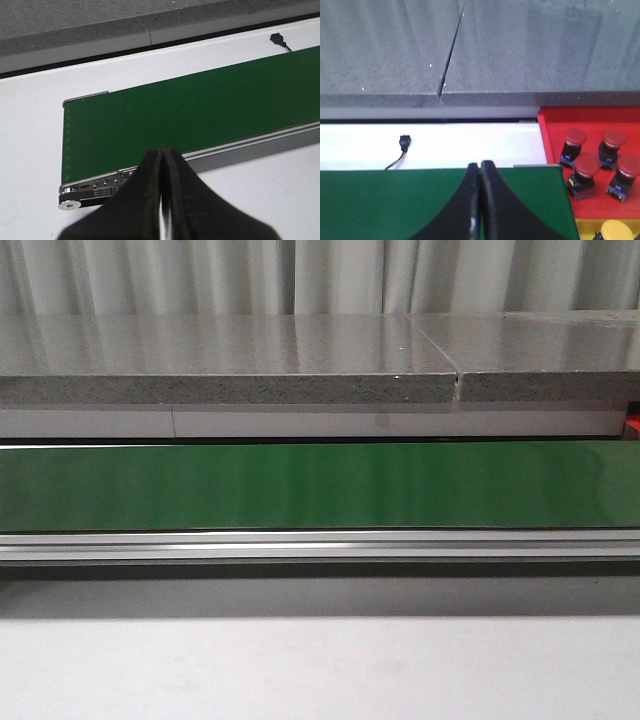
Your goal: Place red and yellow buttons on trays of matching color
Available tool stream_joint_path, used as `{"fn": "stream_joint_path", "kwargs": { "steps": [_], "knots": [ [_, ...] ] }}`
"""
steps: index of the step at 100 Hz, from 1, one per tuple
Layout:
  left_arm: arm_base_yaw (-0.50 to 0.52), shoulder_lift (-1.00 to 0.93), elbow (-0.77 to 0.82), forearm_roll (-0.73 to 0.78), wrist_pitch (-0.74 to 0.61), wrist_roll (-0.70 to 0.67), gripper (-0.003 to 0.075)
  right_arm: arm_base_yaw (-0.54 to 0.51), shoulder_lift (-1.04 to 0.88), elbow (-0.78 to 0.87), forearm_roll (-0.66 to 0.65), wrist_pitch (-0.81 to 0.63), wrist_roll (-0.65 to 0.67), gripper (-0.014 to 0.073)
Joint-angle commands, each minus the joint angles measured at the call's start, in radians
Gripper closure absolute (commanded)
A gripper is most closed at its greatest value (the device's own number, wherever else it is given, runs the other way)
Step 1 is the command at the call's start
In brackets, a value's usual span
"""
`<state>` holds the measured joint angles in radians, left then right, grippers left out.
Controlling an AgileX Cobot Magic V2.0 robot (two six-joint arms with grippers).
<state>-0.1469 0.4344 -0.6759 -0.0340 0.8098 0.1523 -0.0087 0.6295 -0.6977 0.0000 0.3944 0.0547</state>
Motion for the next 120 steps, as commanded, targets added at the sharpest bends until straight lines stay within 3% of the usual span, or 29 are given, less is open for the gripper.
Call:
{"fn": "stream_joint_path", "kwargs": {
  "steps": [1,53,76,100,120],
  "knots": [
    [-0.010,0.008,-0.025,-0.007,-0.068,-0.003,0.0741,0.003,-0.051,0.032,-0.013,-0.160,-0.007,0.0659],
    [-0.010,0.008,-0.025,-0.007,-0.068,-0.003,0.0741,0.003,-0.368,0.306,-0.013,-0.188,-0.007,0.0659],
    [-0.010,0.008,-0.025,-0.007,-0.068,-0.003,0.0741,0.003,-0.434,0.448,-0.012,-0.331,-0.003,0.0659],
    [-0.010,0.008,-0.025,-0.007,-0.068,-0.003,0.0741,0.003,-0.527,0.590,-0.138,-0.471,0.079,0.0659],
    [-0.010,0.008,-0.025,-0.007,-0.068,-0.003,0.0741,0.003,-0.637,0.703,-0.116,-0.466,0.096,0.0659]
  ]
}}
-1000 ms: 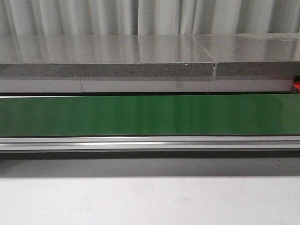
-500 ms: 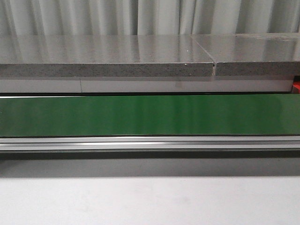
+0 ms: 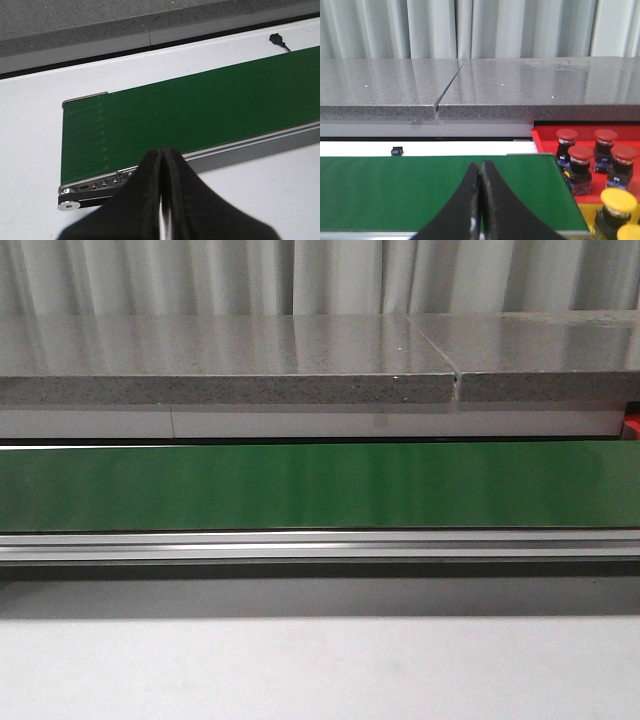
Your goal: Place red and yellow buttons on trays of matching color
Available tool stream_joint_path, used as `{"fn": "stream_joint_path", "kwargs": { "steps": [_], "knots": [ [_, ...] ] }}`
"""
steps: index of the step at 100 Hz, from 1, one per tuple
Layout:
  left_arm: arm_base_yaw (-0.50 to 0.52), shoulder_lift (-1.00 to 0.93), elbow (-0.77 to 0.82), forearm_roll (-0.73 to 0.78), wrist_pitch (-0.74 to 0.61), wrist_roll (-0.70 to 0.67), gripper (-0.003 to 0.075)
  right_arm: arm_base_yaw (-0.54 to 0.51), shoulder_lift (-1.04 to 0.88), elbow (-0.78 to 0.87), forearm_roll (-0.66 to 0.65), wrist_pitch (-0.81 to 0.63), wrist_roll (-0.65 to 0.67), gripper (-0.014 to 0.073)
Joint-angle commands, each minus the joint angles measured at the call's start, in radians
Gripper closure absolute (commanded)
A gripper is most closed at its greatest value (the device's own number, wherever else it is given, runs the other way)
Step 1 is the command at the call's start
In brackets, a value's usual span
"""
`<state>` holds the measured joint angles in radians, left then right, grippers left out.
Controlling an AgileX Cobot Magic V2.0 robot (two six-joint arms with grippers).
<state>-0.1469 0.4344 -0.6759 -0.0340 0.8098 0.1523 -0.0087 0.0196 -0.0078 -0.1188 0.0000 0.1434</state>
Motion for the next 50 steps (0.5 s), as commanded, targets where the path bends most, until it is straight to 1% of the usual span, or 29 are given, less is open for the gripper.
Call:
{"fn": "stream_joint_path", "kwargs": {
  "steps": [1,13,50],
  "knots": [
    [-0.010,0.008,-0.025,-0.007,-0.068,-0.003,0.0741,0.003,-0.031,0.016,0.007,-0.069,0.007,0.0659],
    [-0.010,0.008,-0.025,-0.007,-0.068,-0.003,0.0741,0.003,-0.042,0.020,0.009,-0.012,0.006,0.0659],
    [-0.010,0.012,-0.025,-0.007,-0.068,-0.003,0.0741,0.003,-0.041,0.021,0.009,-0.069,0.006,0.0659]
  ]
}}
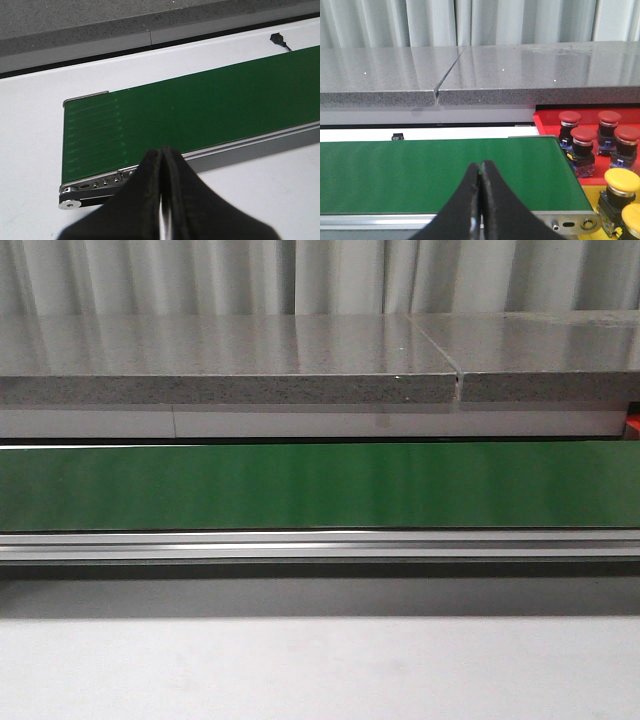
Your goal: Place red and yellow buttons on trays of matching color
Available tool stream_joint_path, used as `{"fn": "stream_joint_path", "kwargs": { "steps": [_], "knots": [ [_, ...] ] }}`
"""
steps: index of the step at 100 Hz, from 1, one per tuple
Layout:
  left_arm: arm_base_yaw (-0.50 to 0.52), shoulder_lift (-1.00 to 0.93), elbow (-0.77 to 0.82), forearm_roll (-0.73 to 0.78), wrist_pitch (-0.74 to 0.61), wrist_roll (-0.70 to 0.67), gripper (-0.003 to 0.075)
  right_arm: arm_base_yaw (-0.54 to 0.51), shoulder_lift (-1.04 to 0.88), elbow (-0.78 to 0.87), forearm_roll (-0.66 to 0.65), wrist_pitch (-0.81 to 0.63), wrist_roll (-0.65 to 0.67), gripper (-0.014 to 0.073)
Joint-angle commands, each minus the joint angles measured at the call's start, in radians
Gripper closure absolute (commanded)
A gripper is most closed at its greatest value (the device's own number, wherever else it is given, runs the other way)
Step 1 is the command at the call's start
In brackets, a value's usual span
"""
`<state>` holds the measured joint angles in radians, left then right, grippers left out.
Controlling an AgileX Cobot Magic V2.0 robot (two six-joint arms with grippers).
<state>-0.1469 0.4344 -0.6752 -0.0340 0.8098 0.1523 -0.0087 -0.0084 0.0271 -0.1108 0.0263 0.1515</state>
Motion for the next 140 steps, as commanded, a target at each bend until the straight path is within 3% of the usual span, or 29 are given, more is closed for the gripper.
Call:
{"fn": "stream_joint_path", "kwargs": {
  "steps": [1,92,106,125,140],
  "knots": [
    [-0.010,0.012,-0.026,-0.007,-0.068,-0.003,0.0741,0.003,-0.013,-0.014,0.001,-0.095,-0.002,0.0659],
    [-0.010,0.014,-0.026,0.044,-0.115,-0.040,0.0741,0.003,-0.013,-0.014,0.001,-0.094,-0.002,0.0659],
    [-0.003,0.006,0.015,0.137,-0.240,-0.152,0.0741,0.003,-0.013,-0.014,0.001,-0.094,-0.002,0.0659],
    [0.054,-0.064,0.172,0.149,-0.588,-0.168,0.0741,0.003,-0.013,-0.014,0.001,-0.094,-0.002,0.0659],
    [0.085,-0.133,0.295,0.093,-0.670,-0.161,0.0741,0.003,-0.013,-0.014,0.001,-0.094,-0.002,0.0659]
  ]
}}
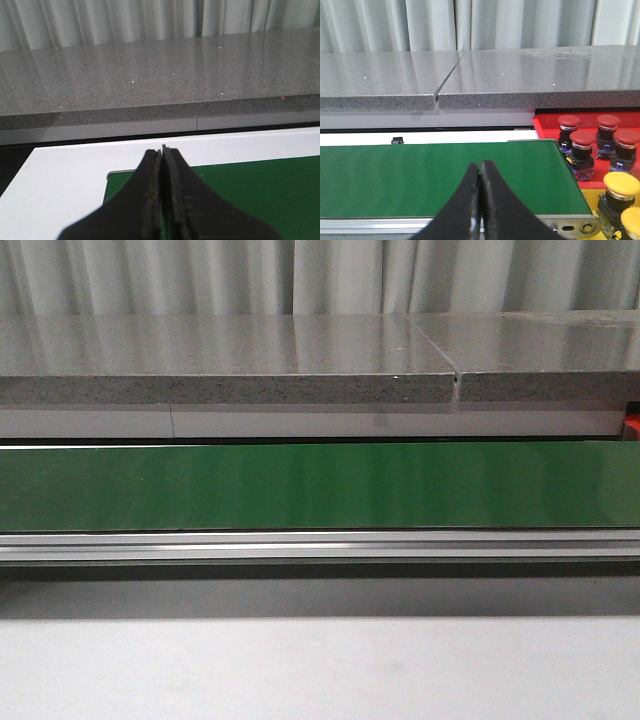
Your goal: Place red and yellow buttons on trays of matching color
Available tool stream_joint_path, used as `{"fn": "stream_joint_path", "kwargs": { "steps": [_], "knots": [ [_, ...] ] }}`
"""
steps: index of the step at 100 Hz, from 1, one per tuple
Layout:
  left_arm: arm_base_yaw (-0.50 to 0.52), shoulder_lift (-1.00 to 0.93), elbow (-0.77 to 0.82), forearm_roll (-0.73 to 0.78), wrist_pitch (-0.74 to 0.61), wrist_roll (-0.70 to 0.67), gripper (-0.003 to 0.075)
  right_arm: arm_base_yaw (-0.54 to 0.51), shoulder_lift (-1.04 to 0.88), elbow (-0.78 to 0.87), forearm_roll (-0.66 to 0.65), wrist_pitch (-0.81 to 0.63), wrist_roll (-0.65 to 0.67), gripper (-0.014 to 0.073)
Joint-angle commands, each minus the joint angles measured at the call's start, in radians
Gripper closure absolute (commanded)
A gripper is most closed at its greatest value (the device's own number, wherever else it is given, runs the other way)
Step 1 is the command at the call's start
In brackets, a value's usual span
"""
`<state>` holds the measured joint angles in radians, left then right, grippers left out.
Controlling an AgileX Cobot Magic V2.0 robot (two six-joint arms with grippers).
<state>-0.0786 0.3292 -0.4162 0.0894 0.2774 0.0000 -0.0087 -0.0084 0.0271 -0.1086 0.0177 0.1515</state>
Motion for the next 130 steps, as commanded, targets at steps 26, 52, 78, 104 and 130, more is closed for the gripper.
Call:
{"fn": "stream_joint_path", "kwargs": {
  "steps": [26,52,78,104,130],
  "knots": [
    [0.040,-0.161,0.216,-0.031,-0.255,0.000,0.0741,0.003,-0.013,-0.014,-0.001,-0.086,-0.002,0.0659],
    [0.046,-0.290,0.387,-0.063,-0.345,0.000,0.0741,0.003,-0.013,-0.014,-0.001,-0.086,-0.002,0.0659],
    [0.046,-0.374,0.461,-0.076,-0.346,0.000,0.0741,0.003,-0.012,-0.014,-0.001,-0.086,-0.002,0.0659],
    [0.044,-0.374,0.461,-0.076,-0.355,0.000,0.0741,0.003,-0.012,-0.014,-0.001,-0.085,-0.002,0.0659],
    [0.044,-0.374,0.461,-0.076,-0.355,0.000,0.0741,0.003,-0.012,-0.014,-0.001,-0.085,-0.002,0.0659]
  ]
}}
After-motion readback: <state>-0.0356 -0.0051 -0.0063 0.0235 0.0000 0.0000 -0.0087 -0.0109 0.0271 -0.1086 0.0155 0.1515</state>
